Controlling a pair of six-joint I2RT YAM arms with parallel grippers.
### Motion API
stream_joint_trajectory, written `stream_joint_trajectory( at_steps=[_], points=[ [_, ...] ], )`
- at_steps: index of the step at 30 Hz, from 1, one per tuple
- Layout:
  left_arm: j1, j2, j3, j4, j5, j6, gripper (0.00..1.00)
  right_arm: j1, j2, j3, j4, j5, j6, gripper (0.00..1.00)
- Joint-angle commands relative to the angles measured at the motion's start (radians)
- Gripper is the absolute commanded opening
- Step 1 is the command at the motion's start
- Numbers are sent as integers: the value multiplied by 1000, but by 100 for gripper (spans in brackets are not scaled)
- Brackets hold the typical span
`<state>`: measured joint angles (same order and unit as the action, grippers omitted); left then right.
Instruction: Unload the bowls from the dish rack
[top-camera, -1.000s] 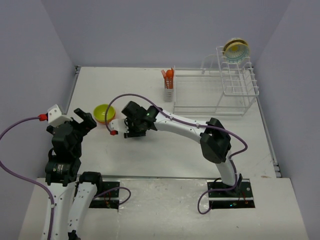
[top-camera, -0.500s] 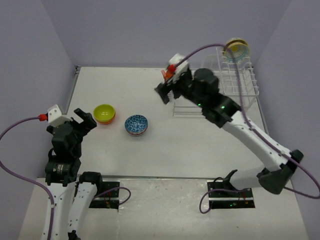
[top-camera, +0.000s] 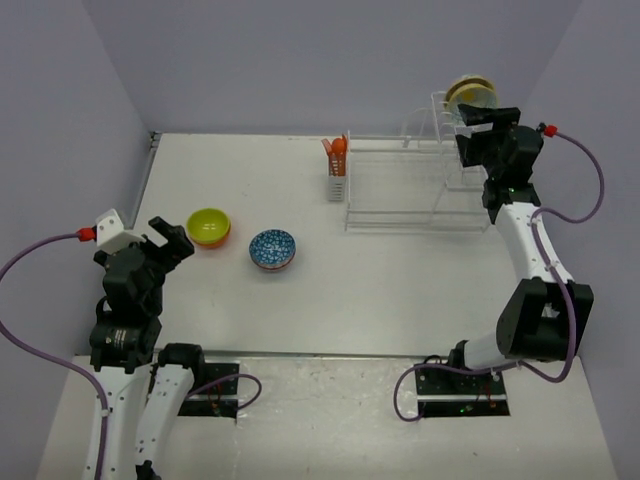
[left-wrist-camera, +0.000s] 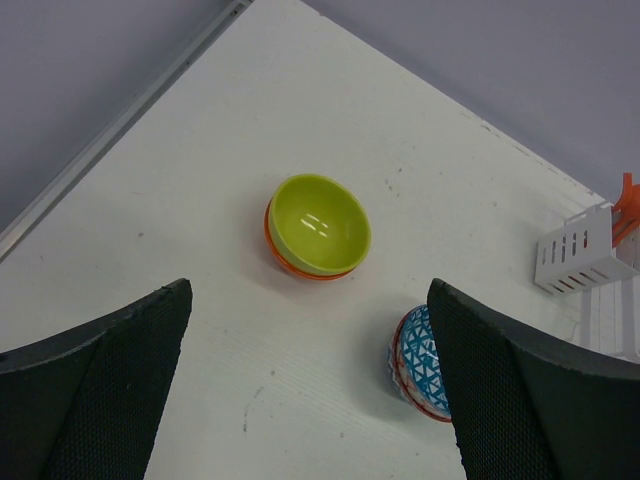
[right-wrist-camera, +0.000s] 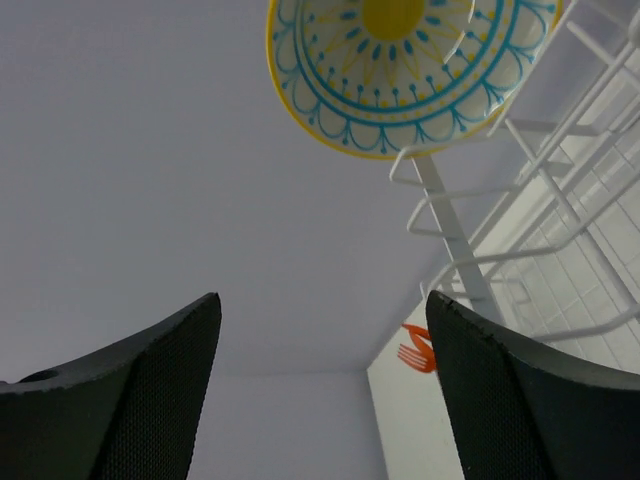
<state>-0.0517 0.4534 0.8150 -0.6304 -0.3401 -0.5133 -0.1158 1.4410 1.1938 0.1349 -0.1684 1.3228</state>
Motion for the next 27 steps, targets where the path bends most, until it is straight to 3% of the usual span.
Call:
stream_joint_trajectory(
  at_steps=[1,5,14,21,27],
  points=[
    [6,5,4,35,12,10,100,5,4,36,167,142,210,82],
    [6,11,3,37,16,13,100,-4,44,55,167,234,191,79],
    [6,34,7,35,24,13,100,-15,62,90,216,262,125,75],
    [7,33,7,31,18,10,100,-15,193,326,-91,288,112,75],
    [6,33,6,32,21,10,100,-15,233,418,-175,322,108,72]
  ],
)
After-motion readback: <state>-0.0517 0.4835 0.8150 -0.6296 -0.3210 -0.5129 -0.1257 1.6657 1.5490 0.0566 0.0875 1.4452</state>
